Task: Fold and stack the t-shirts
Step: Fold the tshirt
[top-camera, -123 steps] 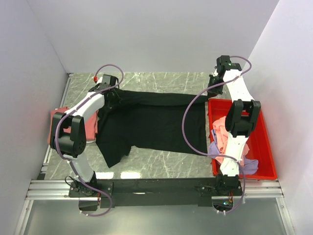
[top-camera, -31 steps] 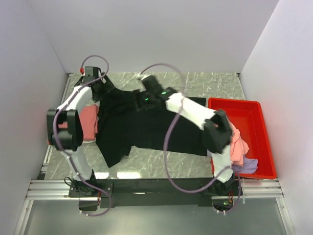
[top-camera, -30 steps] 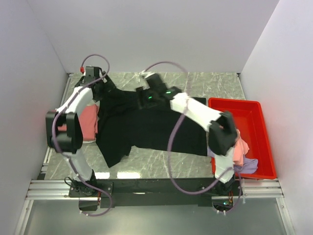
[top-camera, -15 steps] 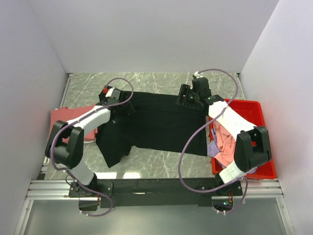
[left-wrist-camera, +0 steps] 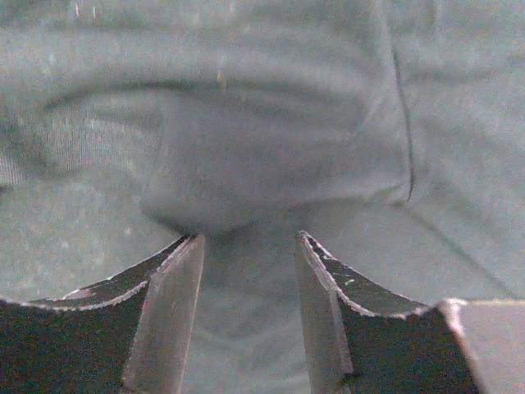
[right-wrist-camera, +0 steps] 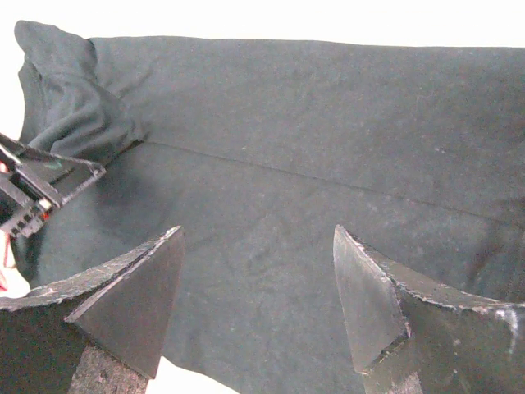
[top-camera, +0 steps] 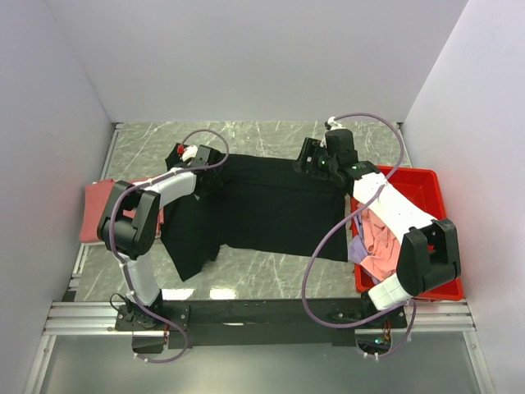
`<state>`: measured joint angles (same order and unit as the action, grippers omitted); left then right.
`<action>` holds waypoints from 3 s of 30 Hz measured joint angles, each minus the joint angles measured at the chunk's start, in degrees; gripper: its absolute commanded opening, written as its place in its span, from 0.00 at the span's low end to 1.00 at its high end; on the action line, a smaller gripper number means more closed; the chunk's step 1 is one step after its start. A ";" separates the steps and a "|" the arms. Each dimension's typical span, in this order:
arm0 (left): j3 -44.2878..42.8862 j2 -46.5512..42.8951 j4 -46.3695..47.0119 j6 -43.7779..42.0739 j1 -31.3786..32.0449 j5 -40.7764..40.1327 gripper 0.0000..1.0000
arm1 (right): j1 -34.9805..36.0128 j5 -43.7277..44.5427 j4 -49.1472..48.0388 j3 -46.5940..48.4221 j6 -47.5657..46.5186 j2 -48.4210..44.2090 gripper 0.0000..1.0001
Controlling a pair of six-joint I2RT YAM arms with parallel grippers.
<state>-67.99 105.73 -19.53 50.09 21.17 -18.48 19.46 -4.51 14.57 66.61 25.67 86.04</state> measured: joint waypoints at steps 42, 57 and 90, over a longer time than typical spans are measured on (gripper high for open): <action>-10.25 8.28 -1.11 -3.67 -4.22 4.94 0.01 | -1.16 0.76 1.44 -0.07 -1.53 2.36 0.77; -4.20 0.68 -4.44 -0.74 -4.20 11.96 0.01 | -1.51 0.87 3.17 0.63 -1.81 2.95 0.76; -1.36 -3.48 -7.85 4.13 -4.07 17.62 0.48 | -1.51 0.44 4.26 1.64 -2.16 5.33 0.74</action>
<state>-69.34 102.26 -27.38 54.22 17.10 -0.86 17.96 -4.08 18.83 68.25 23.51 91.37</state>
